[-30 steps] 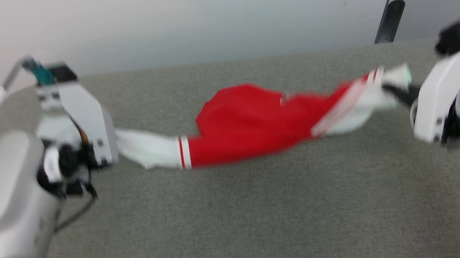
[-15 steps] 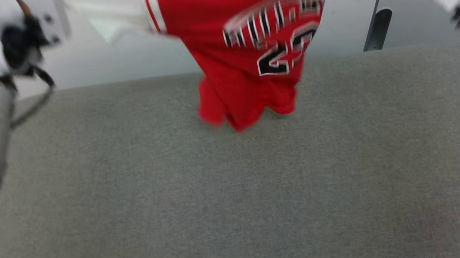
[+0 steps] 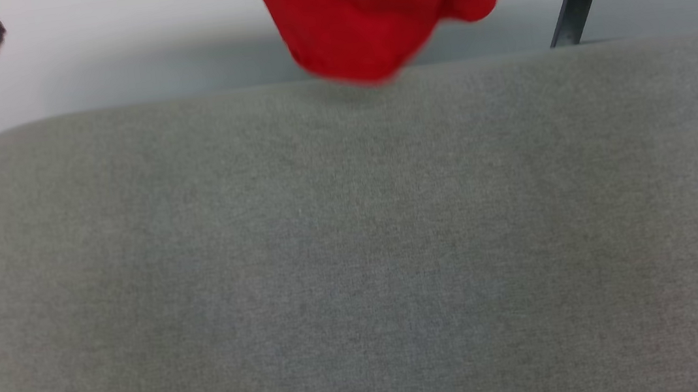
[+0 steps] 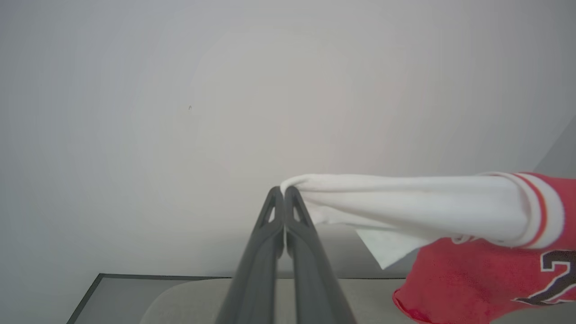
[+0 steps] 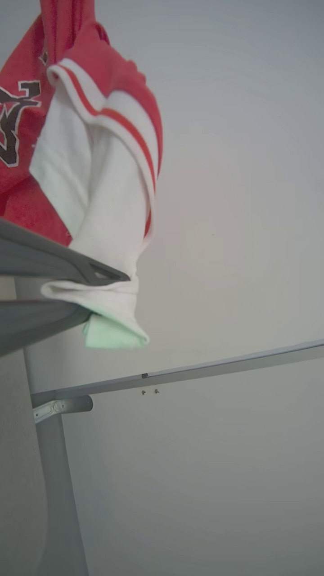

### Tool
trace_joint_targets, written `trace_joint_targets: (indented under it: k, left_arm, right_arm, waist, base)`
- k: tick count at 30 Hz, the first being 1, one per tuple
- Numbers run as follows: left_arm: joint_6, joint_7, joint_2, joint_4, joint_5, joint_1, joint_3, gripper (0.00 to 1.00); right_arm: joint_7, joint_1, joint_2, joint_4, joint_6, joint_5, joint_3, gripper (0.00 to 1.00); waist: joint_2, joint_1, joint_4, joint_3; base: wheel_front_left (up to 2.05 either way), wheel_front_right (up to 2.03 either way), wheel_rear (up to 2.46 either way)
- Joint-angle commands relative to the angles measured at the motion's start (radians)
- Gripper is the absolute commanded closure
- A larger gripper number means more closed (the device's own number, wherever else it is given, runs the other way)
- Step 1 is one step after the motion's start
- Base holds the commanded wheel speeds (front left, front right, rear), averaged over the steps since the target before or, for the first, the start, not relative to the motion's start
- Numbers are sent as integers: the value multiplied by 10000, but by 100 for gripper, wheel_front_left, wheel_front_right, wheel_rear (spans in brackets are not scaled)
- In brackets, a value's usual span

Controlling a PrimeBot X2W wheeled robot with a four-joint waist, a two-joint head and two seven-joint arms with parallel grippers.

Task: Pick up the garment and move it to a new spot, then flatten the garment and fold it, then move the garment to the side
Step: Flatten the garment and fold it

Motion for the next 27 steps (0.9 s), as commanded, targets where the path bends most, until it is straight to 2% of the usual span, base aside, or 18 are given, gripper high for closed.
trace_joint_targets:
  k: [1, 6, 13, 20, 24, 27]
  left_arm:
    - [5, -187, 150, 281, 45, -122, 84, 100]
    - [-195, -996, -224, 1011, -72, -711, 218, 100]
    - [-390, -2479, -527, 1718, -122, -1517, 399, 100]
    - [-723, -4039, -847, 2075, -209, -2321, 570, 100]
    - [-981, -5059, -1002, 2151, -329, -2868, 770, 100]
    - [-1236, -5825, -1133, 2232, -408, -3002, 859, 100]
  right_arm:
    - [-135, -222, -8, 133, -24, 21, -214, 100]
    - [-516, -969, 265, 538, -23, 184, -501, 100]
    - [-1741, -1878, 502, 859, -21, -46, -453, 100]
    - [-3432, -2934, 678, 1123, -20, -547, -60, 100]
    - [-4680, -3418, 483, 1265, -20, -868, -89, 100]
    - [-5106, -3574, 434, 1372, -18, -1109, -137, 100]
  waist:
    - [0, 0, -12, 295]
    - [0, 0, -68, 903]
    - [0, 0, -157, 2193]
    - [0, 0, -103, 3908]
    - [0, 0, 87, 4656]
    - [0, 0, 293, 5021]
  base:
    - [0, 0, 0]
    - [0, 0, 0]
    - [0, 0, 0]
    - [0, 0, 0]
    - [0, 0, 0]
    - [0, 0, 0]
